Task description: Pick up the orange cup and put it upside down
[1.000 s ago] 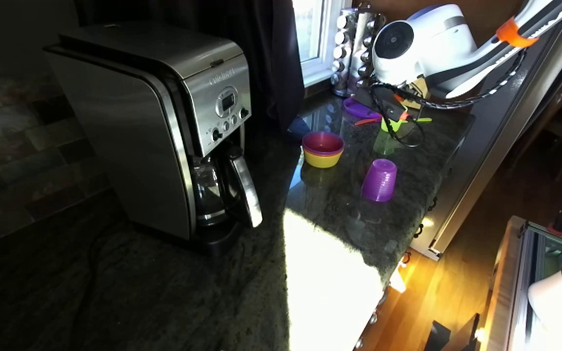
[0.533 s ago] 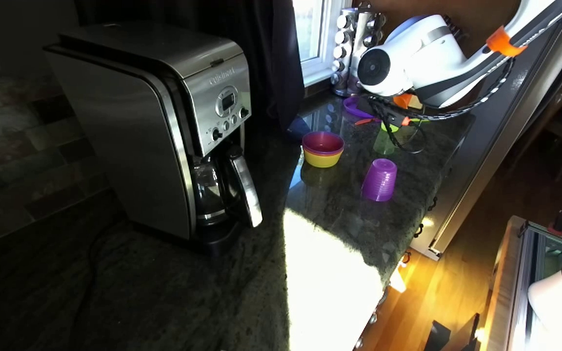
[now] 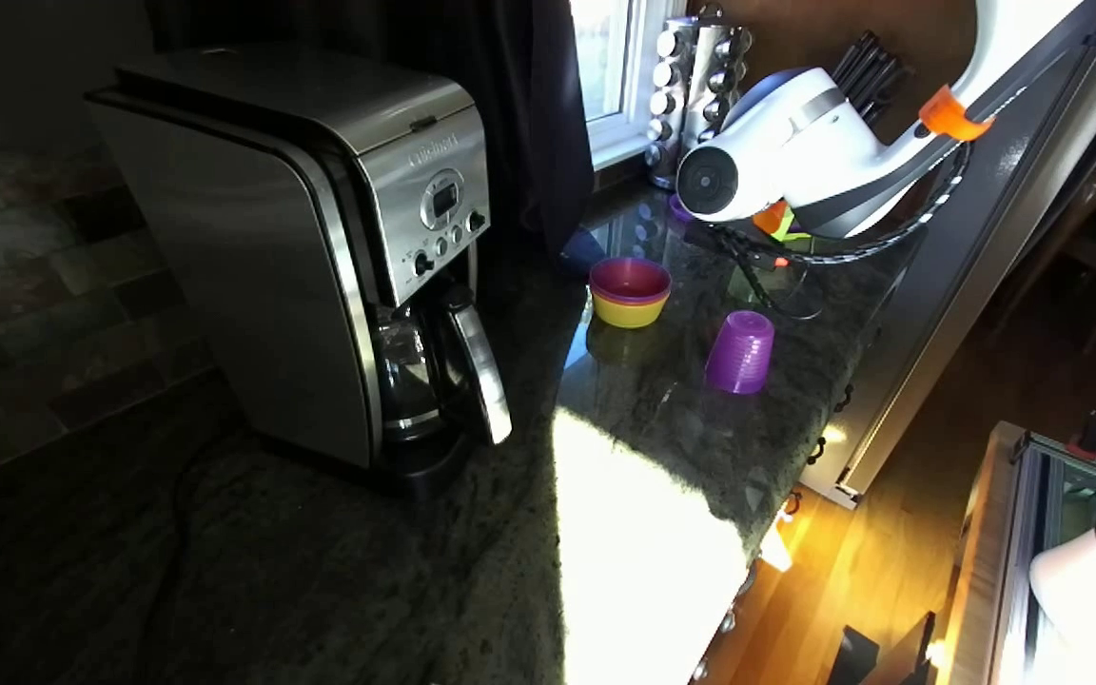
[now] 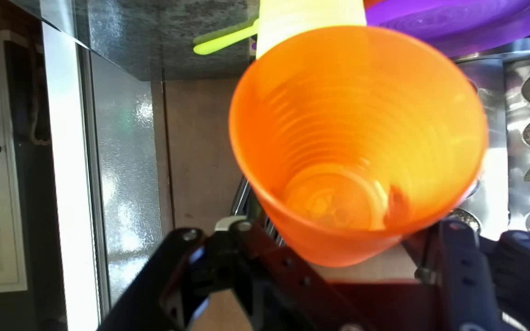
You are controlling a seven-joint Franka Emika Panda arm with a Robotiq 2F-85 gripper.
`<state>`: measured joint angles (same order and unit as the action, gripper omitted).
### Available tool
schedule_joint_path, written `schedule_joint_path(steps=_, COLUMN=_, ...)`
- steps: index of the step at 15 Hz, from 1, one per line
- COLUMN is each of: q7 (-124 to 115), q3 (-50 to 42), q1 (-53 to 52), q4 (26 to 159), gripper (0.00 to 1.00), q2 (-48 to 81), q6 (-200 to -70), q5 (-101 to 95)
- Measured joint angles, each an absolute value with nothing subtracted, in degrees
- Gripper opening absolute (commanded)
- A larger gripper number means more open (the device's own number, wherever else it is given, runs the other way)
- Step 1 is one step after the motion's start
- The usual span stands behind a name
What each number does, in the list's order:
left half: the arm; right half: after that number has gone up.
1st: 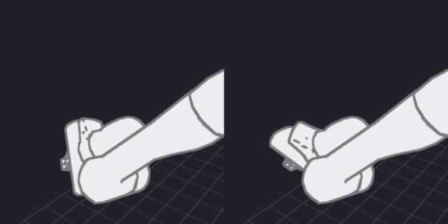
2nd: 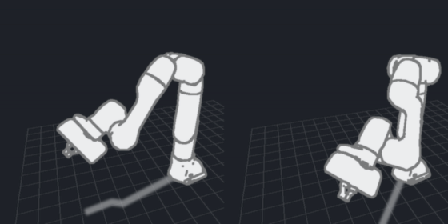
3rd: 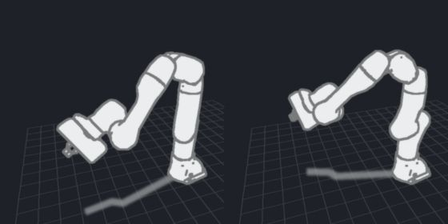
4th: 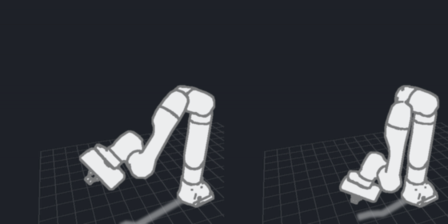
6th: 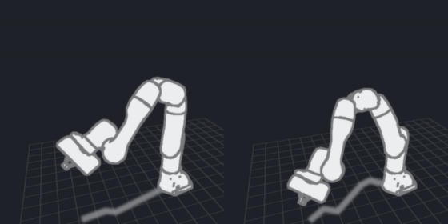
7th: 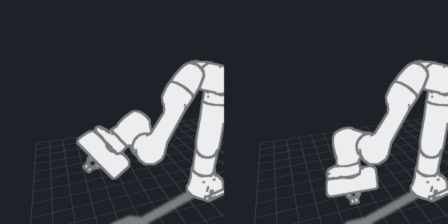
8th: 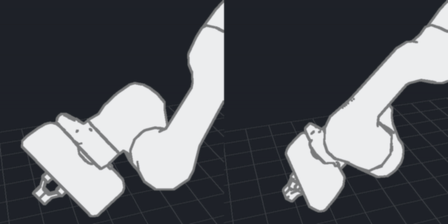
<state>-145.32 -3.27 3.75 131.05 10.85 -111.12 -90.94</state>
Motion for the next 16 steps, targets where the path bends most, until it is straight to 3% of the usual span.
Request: schedule_joint_path(steps=16, q7=-143.5, q3=-3.4, q1=6.2, q4=127.2, gripper=0.43, q2=15.6, q6=-115.9, q5=-94.2)
